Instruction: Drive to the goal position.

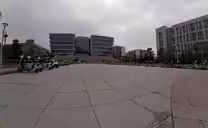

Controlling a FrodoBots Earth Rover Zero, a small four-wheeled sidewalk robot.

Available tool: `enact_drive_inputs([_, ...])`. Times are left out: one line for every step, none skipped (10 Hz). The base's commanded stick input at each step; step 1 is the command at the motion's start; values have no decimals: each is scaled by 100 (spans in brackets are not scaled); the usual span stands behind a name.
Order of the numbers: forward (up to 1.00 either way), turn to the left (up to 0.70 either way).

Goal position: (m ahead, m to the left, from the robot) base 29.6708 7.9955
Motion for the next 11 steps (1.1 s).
enact_drive_inputs([70,0])
enact_drive_inputs([70,0])
enact_drive_inputs([70,0])
enact_drive_inputs([70,0])
enact_drive_inputs([70,0])
enact_drive_inputs([70,0])
enact_drive_inputs([70,0])
enact_drive_inputs([70,0])
enact_drive_inputs([70,0])
enact_drive_inputs([70,0])
enact_drive_inputs([70,0])
